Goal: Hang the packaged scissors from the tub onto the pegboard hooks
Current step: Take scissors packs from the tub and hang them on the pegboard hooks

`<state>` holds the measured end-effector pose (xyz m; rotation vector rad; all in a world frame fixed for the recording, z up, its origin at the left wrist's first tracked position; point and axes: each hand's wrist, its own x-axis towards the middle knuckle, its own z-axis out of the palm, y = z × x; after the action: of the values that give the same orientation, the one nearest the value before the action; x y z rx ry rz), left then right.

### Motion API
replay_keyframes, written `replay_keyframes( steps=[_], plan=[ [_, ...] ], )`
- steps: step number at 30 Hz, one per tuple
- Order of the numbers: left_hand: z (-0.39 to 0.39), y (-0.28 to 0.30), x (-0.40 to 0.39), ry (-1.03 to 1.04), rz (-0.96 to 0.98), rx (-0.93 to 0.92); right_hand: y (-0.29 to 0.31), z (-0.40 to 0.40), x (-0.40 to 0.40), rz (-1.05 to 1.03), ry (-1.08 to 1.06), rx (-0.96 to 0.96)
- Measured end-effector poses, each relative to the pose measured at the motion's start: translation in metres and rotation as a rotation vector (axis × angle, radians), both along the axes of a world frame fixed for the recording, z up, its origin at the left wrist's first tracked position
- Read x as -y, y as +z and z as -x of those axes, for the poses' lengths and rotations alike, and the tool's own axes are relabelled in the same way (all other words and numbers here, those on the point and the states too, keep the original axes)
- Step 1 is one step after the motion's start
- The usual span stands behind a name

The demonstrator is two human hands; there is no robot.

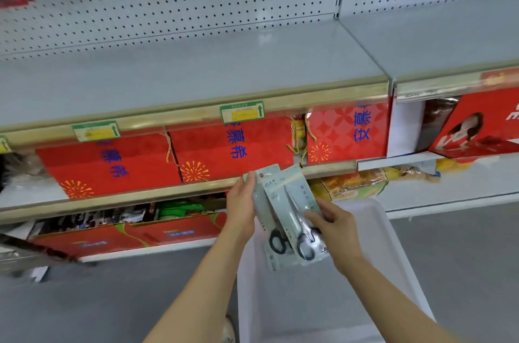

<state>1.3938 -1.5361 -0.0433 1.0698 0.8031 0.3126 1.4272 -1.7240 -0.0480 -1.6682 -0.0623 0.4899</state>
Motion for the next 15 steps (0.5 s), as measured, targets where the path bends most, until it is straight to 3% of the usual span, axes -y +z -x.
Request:
replay_keyframes(
  steps=[3, 10, 15],
  plan=[
    [-0.001, 0.032, -0.005, 0.023, -0.103, 0.017, 0.028, 0.003, -0.016, -0.093, -0.019, -0.016],
    [0.007, 0.126, -0.034, -0.088, -0.097, 0.197, 0.1, 0.003, -0.048, -0.255, -0.03, 0.062],
    [0.022, 0.186, -0.049, -0.072, -0.317, 0.251, 0.157, 0.0, -0.077, -0.35, -0.006, 0.114]
  ],
)
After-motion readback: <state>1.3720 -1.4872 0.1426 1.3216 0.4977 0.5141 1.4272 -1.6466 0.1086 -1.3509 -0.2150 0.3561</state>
